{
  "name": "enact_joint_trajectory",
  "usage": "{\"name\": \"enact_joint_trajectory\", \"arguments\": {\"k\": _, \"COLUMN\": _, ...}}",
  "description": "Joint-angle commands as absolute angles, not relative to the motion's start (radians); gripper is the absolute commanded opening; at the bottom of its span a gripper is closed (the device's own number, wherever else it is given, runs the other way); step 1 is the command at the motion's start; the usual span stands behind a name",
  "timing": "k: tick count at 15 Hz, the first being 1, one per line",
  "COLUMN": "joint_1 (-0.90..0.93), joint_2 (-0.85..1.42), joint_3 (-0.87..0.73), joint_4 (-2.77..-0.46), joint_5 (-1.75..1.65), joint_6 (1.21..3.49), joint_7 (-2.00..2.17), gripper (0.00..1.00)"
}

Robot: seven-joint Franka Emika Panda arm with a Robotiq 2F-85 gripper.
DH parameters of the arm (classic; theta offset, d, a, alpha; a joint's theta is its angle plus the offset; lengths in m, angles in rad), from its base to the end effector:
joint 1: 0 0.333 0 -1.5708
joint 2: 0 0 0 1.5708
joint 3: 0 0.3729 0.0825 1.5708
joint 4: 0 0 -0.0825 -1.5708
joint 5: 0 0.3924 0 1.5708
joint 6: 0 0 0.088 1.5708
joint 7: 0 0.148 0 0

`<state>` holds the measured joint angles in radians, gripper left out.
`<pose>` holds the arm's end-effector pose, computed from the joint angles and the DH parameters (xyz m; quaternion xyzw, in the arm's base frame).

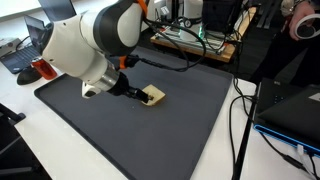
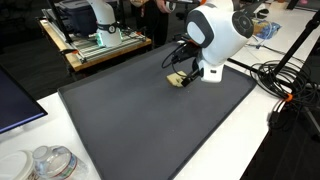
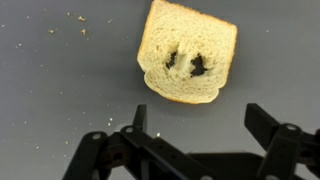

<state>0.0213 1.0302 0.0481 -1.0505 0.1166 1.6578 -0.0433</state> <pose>0.7631 0.0584 0.1656 -0.9744 -0.0308 0.2097 0.0755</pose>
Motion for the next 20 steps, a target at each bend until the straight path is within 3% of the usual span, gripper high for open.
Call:
{"name": "enact_joint_trajectory", "arguments": {"k": 1, "joint_1": 0.078, "joint_2": 1.119, "joint_3": 0.019, "joint_4": -0.881, "joint_5": 0.054, "joint_6": 1.555, "joint_7": 0.044, "gripper": 1.00}}
{"name": "enact_joint_trajectory", "arguments": {"k": 8, "joint_1": 0.186, "joint_2": 1.148, "joint_3": -0.028, "joint_4": -0.820, "joint_5": -0.039, "joint_6": 1.563, "joint_7": 0.171, "gripper": 1.00}}
{"name": "enact_joint_trajectory", "arguments": {"k": 20, "joint_1": 0.349, "joint_2": 1.085, "joint_3": -0.142, "joint_4": -0.929, "joint_5": -0.147, "joint_6": 1.709, "joint_7": 0.449, "gripper": 1.00}}
